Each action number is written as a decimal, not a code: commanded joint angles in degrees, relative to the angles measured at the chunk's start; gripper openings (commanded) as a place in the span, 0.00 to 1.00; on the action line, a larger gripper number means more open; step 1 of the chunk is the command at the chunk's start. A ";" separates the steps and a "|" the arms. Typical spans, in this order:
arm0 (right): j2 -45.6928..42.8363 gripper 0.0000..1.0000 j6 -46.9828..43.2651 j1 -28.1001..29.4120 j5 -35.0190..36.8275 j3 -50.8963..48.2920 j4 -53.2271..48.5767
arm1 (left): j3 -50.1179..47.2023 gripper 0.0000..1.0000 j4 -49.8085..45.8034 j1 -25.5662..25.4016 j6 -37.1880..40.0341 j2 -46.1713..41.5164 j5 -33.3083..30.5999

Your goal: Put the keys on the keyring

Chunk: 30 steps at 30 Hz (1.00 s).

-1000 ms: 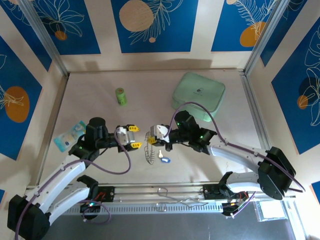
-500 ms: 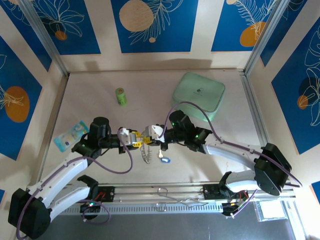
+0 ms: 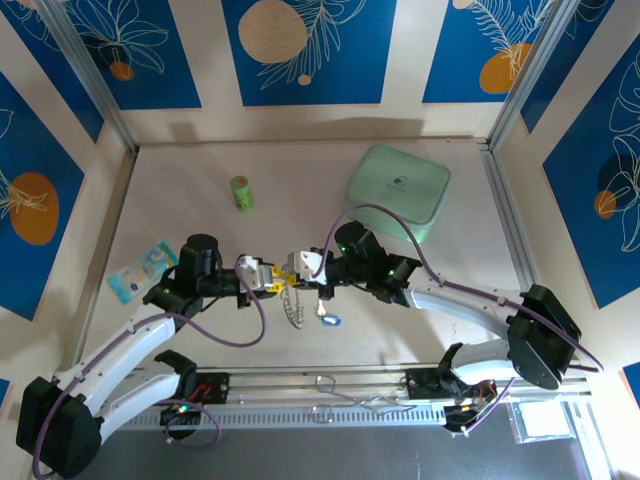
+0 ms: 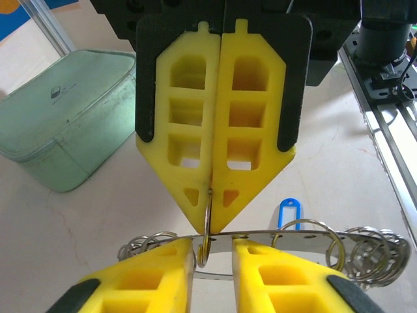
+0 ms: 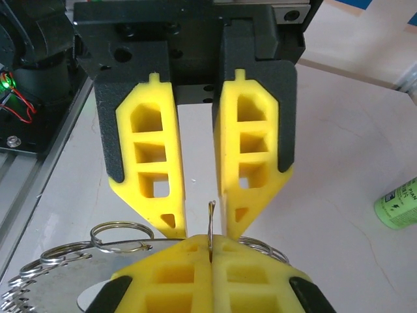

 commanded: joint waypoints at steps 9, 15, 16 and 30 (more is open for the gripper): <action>2.34 0.00 -2.39 1.11 0.20 3.69 -0.98 | 0.19 0.07 2.74 -0.57 -0.27 -0.01 4.92; 2.03 0.09 -2.59 1.13 0.40 2.89 -0.52 | -0.10 0.00 3.80 -0.61 -0.66 -0.36 4.75; 1.37 0.16 -2.99 0.77 0.59 2.13 -0.25 | -0.23 0.00 4.18 -0.58 -0.74 -0.61 4.75; -3.00 0.22 -3.40 -1.21 -1.23 -0.61 -3.38 | -0.34 0.00 3.60 -0.84 0.21 -0.64 4.42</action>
